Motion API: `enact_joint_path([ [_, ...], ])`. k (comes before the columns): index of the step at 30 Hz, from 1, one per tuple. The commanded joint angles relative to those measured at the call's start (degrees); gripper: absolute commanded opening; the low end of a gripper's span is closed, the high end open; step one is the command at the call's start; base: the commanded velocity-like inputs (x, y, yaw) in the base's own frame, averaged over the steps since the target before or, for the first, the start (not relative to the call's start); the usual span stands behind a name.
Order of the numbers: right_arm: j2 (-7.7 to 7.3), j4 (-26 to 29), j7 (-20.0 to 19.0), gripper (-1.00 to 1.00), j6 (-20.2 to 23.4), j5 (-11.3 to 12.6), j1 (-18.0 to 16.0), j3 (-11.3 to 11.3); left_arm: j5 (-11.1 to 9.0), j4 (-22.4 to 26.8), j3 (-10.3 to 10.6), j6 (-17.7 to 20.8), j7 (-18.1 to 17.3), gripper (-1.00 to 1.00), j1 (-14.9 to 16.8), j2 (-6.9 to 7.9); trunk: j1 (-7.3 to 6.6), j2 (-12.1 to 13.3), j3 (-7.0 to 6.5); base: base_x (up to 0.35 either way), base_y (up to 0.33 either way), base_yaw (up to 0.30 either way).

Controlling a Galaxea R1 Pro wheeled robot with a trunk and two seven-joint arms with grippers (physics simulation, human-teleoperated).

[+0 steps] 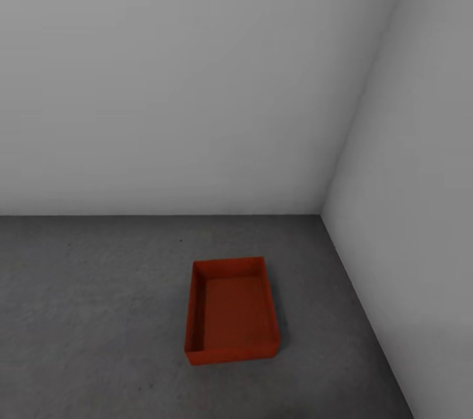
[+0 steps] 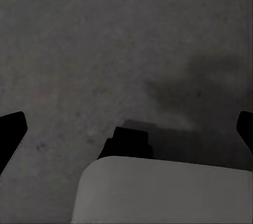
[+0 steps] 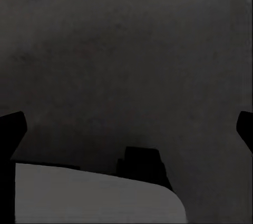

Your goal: Move the two storage containers from the living room to the garage. In the garage, place one container on the floor and stack the other container on top of it (either order is fine).

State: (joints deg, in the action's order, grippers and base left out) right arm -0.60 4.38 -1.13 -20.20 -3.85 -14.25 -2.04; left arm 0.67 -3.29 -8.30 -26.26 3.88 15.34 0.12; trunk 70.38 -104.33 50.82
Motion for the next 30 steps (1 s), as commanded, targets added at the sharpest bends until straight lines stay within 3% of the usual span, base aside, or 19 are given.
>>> enact_joint_path([
  [1, -0.07, -0.8, 0.5, 1.00, -1.6, -0.3, 0.0, -0.2, 0.1, -0.5, -0.2, -1.1, 0.1, 1.00, 0.0, 0.04, -0.23, 0.4, -0.15, 0.000, 0.000, 0.000],
  [5, -0.79, -3.4, 2.2, 1.00, -6.5, -0.1, 0.0, -0.2, 0.2, -1.1, -0.2, -3.7, 0.0, 1.00, -1.2, 0.48, -1.11, 2.0, -0.87, 0.000, 0.000, 0.000],
  [20, -0.98, -5.0, 2.2, 1.00, -7.6, 0.0, 0.0, -0.2, 0.1, -1.3, -0.2, -4.5, 0.0, 1.00, -1.9, 0.63, -4.41, 8.0, -3.99, 0.000, 0.000, 0.000],
  [30, -0.98, -5.2, 2.1, 1.00, -7.6, 0.0, 0.0, -0.2, 0.1, -1.3, -0.2, -4.4, 0.0, 1.00, -1.9, 0.32, -4.41, 8.0, -4.91, 0.000, 0.000, 0.000],
])
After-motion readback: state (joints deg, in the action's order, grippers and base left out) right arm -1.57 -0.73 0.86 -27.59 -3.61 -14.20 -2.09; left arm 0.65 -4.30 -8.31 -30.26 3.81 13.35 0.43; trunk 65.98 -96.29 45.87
